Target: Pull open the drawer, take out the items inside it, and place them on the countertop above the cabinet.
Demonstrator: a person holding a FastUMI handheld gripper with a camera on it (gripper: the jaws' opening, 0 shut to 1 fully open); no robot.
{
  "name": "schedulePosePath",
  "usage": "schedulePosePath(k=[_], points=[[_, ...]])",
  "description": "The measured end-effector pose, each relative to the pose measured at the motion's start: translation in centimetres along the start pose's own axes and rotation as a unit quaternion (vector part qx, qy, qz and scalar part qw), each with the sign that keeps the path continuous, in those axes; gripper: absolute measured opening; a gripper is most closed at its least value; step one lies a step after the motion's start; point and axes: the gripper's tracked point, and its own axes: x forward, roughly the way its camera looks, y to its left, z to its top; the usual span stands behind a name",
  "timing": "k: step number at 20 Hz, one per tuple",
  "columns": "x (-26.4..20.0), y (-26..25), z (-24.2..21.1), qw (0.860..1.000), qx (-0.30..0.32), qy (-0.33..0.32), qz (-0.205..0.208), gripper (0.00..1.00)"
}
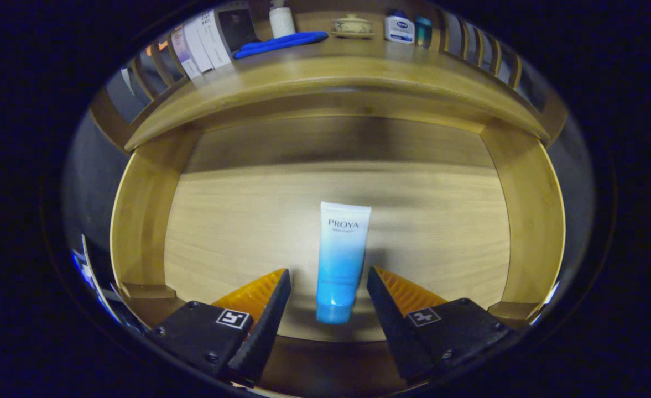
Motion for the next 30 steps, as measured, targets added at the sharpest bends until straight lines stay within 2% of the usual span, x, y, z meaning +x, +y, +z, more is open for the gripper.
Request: schedulePosePath(k=[3,4,7,9,15,17,22,30], points=[[0.9,-0.3,-0.4,1.0,0.005,0.023,-0.008,0.82],[1.1,-0.4,-0.5,0.999,0.006,0.029,-0.014,0.75],[1.2,-0.9,-0.2,0.999,0.011,0.024,-0.025,0.67],[1.4,-1.1,-0.1,0.999,0.014,0.027,-0.029,0.56],[0.3,-1.5,-0.3,0.999,0.03,0.013,-0.034,0.42],[-0.7,-1.4,0.3,0.999,0.018,-0.013,-0.042,0.42],[-4.6,-0.5,0.9,0.999,0.014,-0.045,-0.016,0.42],[-9.9,0.2,3.8,0.995,0.0,-0.104,-0.009,0.42]])
